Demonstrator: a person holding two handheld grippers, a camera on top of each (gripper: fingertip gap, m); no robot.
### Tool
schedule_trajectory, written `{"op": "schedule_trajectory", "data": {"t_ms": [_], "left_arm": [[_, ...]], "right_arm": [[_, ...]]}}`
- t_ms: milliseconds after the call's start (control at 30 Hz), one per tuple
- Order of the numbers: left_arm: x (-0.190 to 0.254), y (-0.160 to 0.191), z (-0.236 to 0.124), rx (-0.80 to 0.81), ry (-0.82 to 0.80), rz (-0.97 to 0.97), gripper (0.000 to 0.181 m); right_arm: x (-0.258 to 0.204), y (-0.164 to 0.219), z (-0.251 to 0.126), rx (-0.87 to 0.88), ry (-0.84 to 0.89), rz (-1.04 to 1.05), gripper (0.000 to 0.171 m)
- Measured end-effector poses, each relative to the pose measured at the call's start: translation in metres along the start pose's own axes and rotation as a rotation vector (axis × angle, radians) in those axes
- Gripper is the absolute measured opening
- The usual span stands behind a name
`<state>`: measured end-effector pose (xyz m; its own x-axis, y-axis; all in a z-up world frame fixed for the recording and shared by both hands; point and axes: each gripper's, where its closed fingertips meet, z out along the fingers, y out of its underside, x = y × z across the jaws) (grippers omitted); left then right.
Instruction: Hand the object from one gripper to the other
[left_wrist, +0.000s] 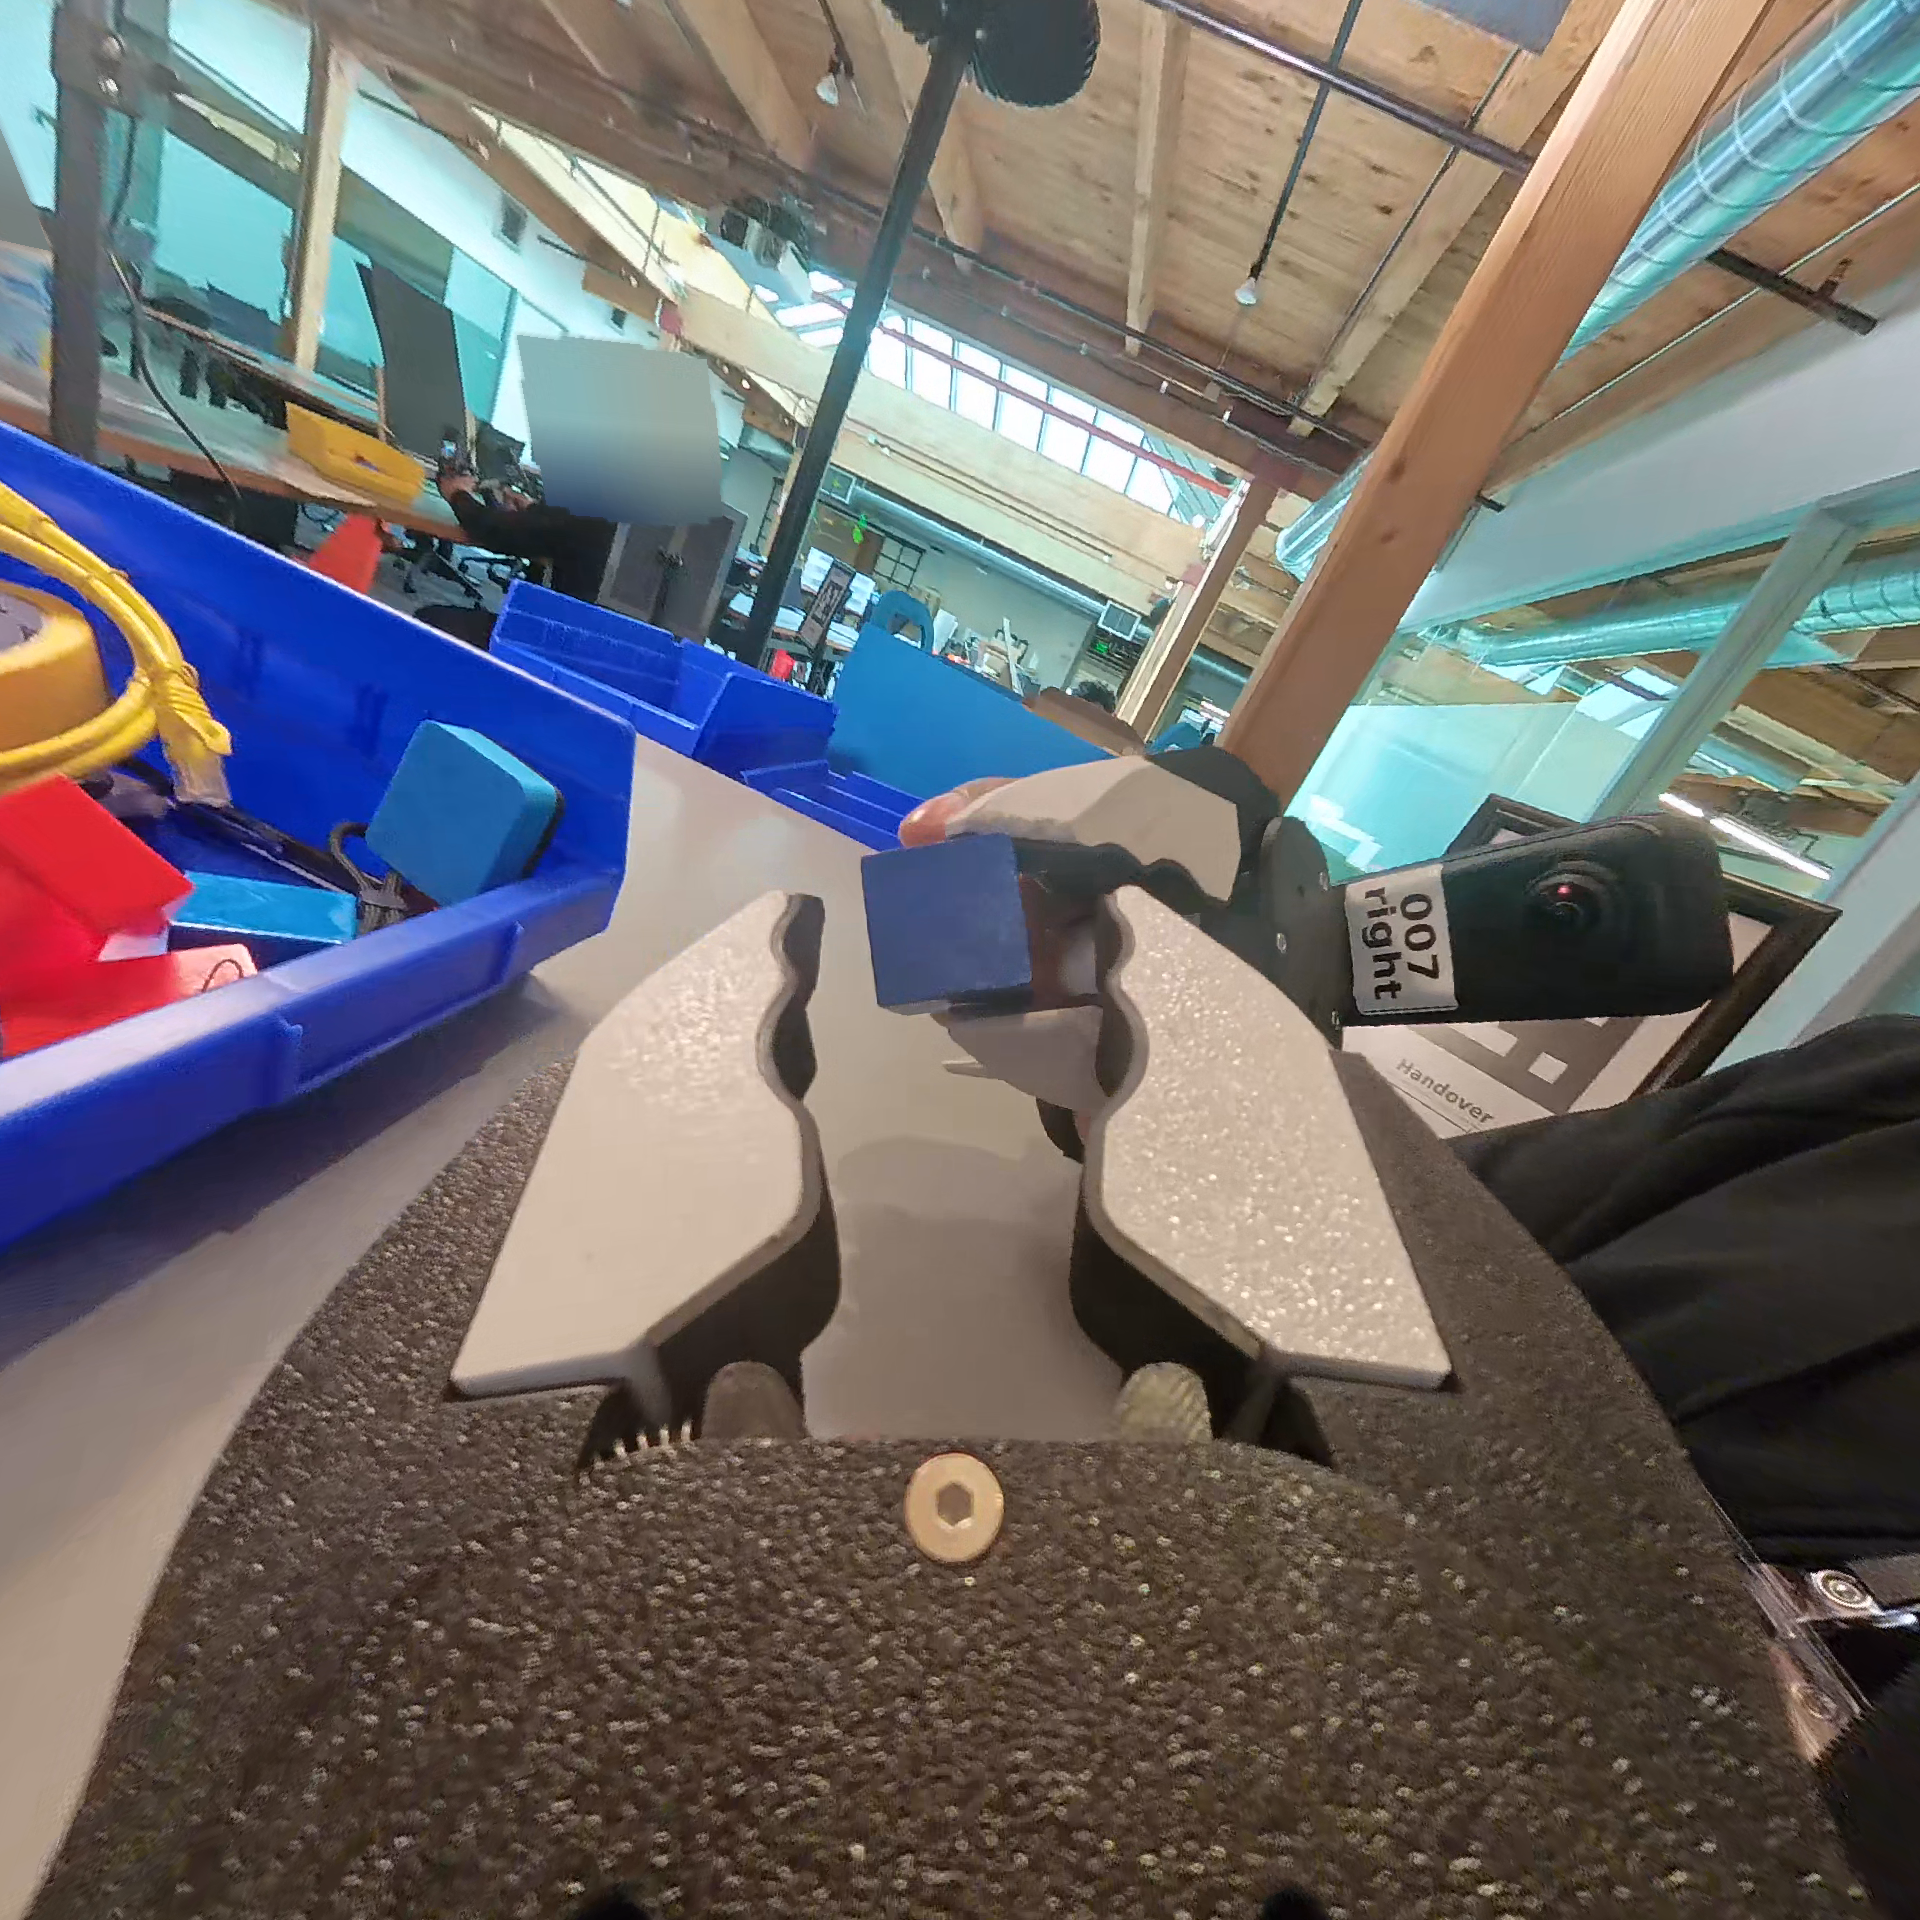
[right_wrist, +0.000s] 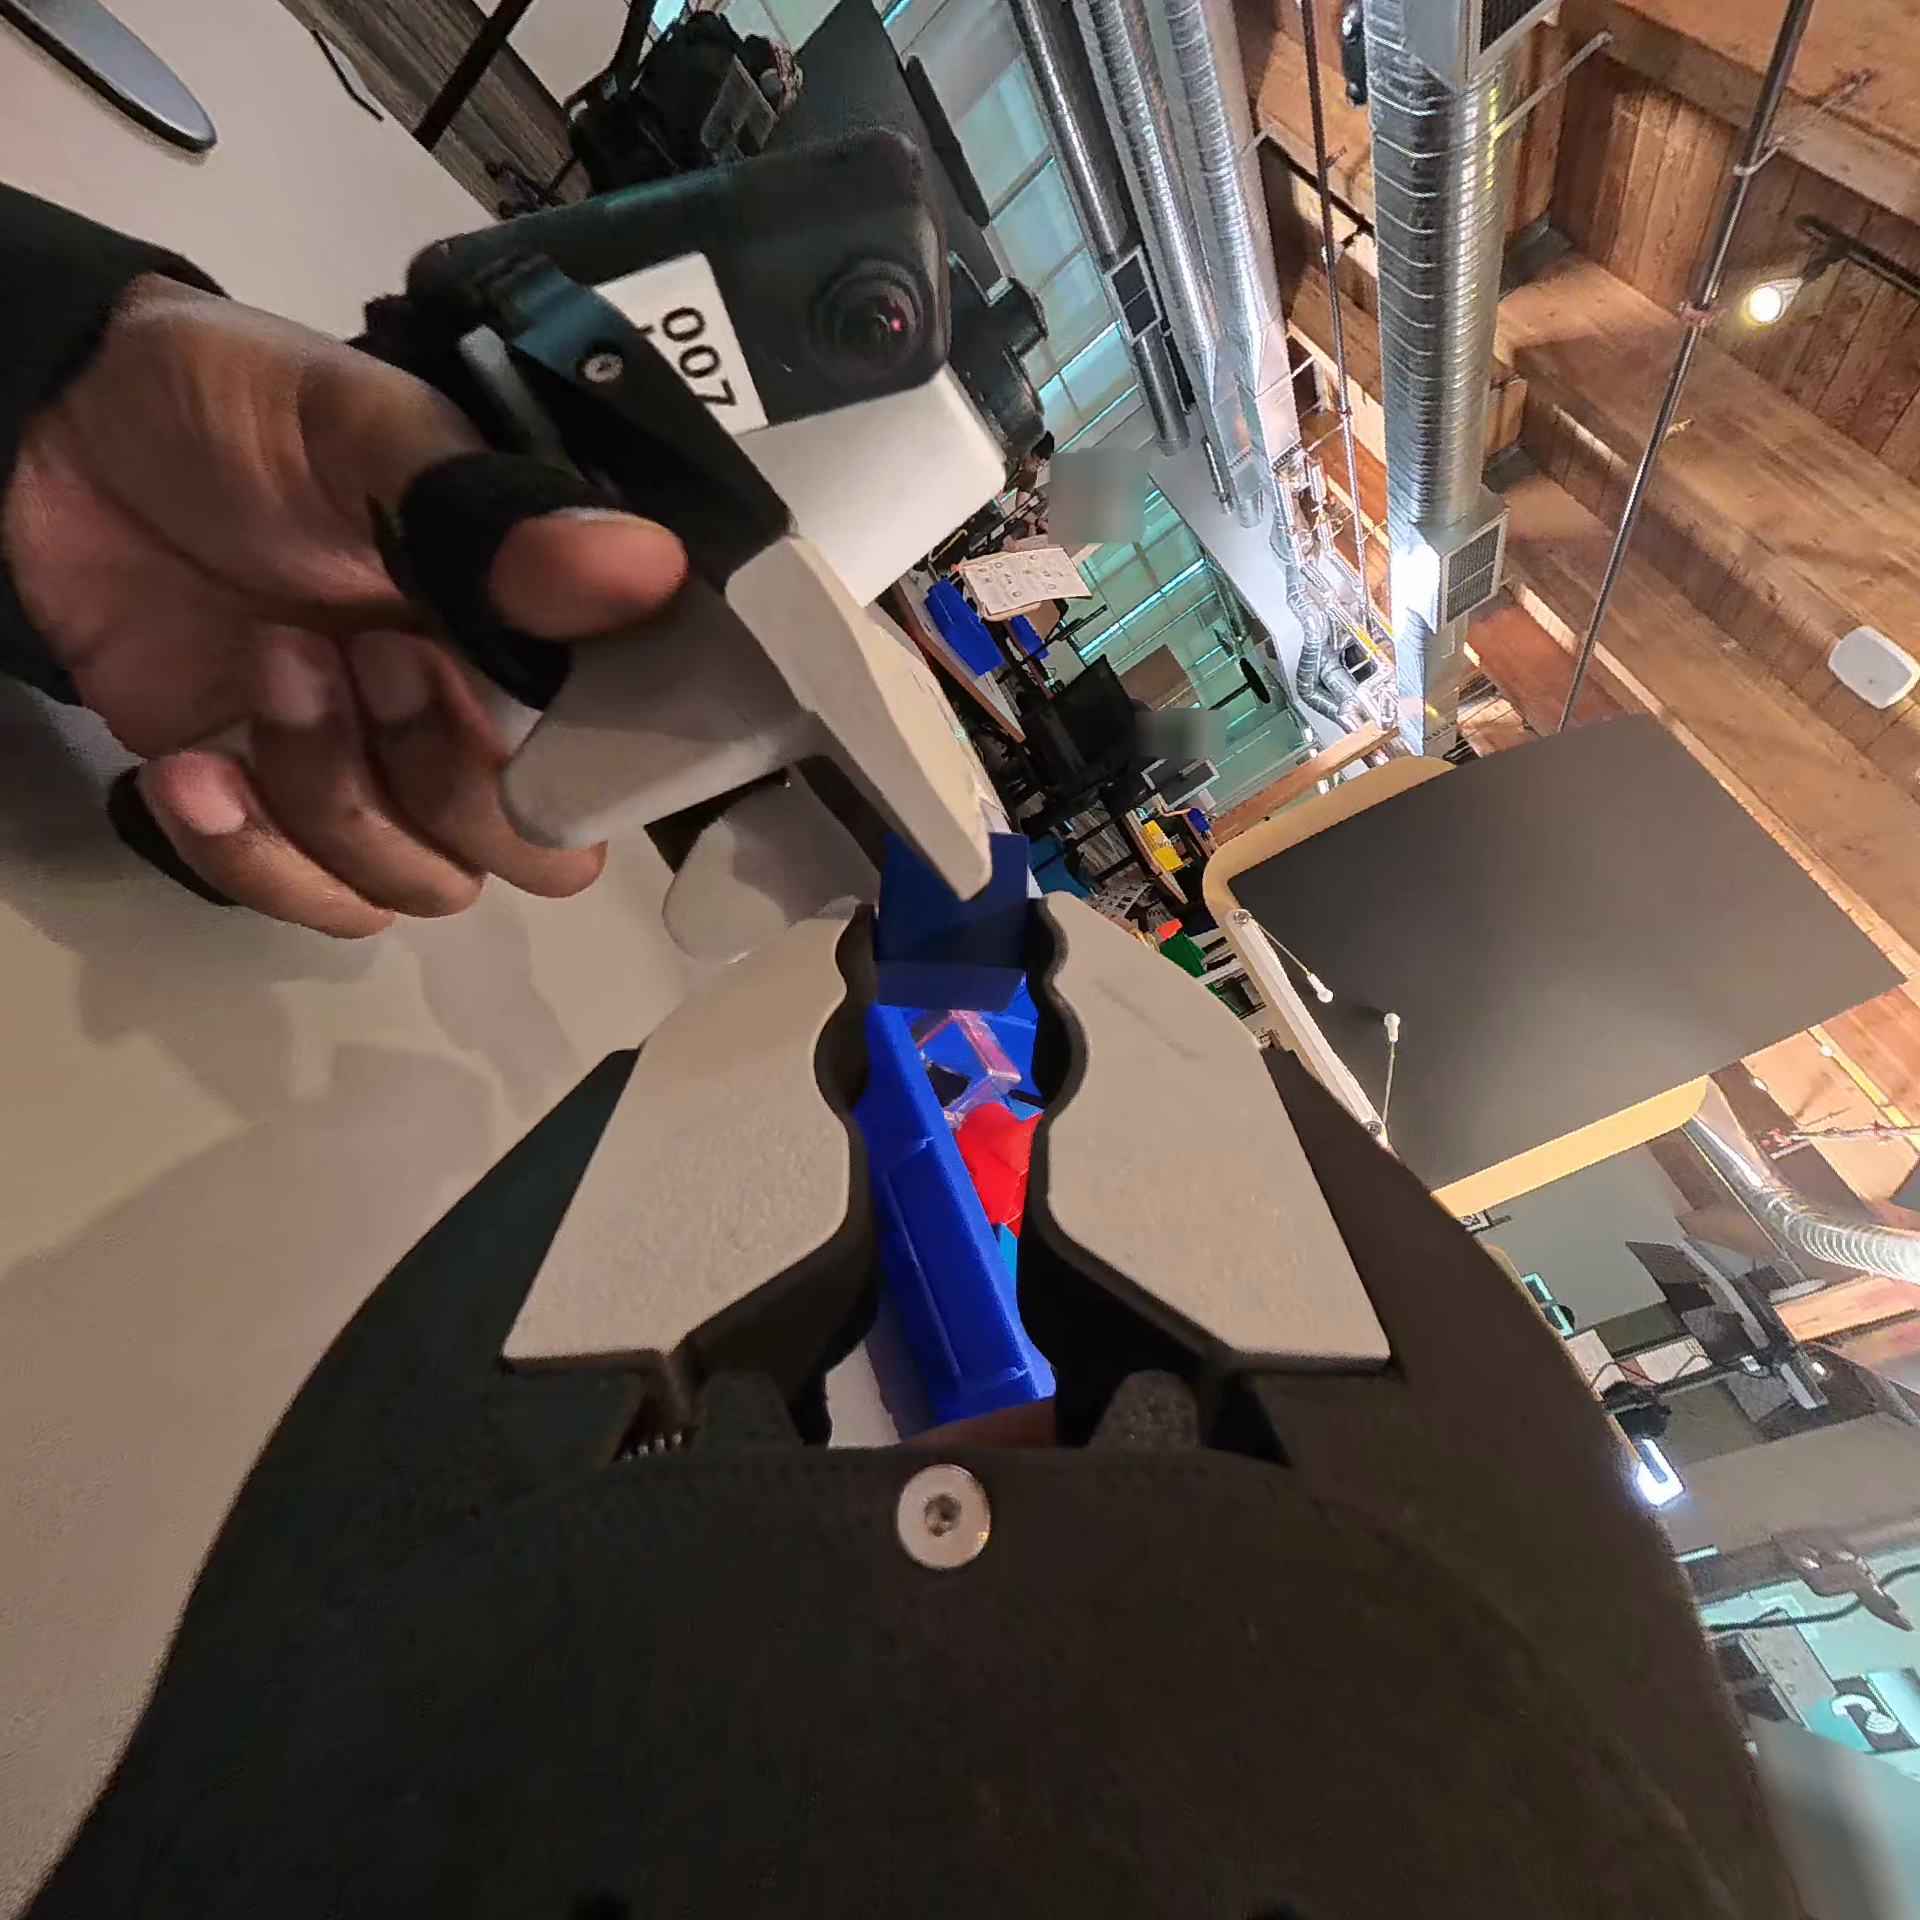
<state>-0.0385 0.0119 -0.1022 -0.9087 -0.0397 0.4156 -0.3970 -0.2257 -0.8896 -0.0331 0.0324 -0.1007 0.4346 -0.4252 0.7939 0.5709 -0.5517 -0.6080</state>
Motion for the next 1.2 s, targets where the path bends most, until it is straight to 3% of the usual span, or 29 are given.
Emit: {"op": "schedule_trajectory", "data": {"t_ms": [533,867,1067,1200], "left_arm": [[-0.004,0.005,0.0,-0.034,-0.062,0.133,0.031],[-0.025,-0.029,-0.016,0.027,-0.589,0.889,0.03],[-0.021,-0.025,-0.011,-0.04,-0.703,1.236,0.031],[-0.018,-0.017,-0.005,-0.087,-0.692,1.35,0.03]], "right_arm": [[-0.009,0.0,0.004,-0.008,-0.019,-0.034,0.028],[-0.009,0.029,0.01,-0.155,-0.052,0.053,0.031],[0.005,0.03,0.003,-0.121,-0.122,0.393,0.032],[0.004,0.012,-0.01,0.012,-0.324,0.728,0.034]]}}
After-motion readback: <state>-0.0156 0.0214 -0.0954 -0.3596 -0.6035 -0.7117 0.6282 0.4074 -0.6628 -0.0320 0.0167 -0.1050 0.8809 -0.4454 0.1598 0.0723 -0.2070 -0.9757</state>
